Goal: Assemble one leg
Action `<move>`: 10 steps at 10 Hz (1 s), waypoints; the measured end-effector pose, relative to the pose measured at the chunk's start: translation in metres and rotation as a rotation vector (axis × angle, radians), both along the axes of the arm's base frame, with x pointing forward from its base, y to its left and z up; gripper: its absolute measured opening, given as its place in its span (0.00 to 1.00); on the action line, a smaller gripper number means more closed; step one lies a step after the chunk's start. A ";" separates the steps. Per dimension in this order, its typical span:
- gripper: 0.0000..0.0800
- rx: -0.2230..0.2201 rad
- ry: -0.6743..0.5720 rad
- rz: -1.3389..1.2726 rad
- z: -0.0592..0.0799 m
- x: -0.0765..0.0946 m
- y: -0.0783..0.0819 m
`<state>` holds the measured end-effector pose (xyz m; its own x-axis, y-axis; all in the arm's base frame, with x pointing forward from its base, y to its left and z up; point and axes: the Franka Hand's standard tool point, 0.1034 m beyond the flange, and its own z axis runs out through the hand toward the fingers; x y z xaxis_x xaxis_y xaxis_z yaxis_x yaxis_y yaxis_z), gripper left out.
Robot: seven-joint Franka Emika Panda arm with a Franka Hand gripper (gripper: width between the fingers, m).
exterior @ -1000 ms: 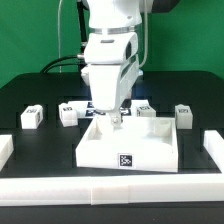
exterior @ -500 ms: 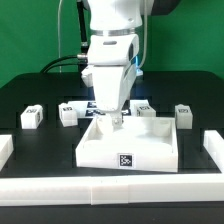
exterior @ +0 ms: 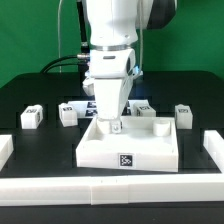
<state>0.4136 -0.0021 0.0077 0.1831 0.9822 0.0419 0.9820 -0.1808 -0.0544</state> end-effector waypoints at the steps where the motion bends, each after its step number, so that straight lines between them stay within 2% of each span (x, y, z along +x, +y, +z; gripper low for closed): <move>1: 0.81 0.000 0.002 0.008 -0.001 0.000 0.002; 5: 0.77 -0.006 -0.006 0.038 0.000 0.006 0.005; 6: 0.57 -0.006 -0.006 0.038 0.000 0.006 0.005; 8: 0.22 -0.006 -0.006 0.037 0.000 0.006 0.005; 9: 0.22 -0.006 -0.007 0.037 0.000 0.006 0.005; 10: 0.07 -0.006 -0.011 0.036 0.001 0.007 0.004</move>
Offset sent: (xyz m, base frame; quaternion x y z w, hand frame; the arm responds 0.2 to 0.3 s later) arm 0.0110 -0.0025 0.0042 -0.0019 -0.0117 -0.0164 0.9998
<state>0.4205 0.0023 0.0084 0.1470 0.9884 0.0380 0.9885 -0.1454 -0.0422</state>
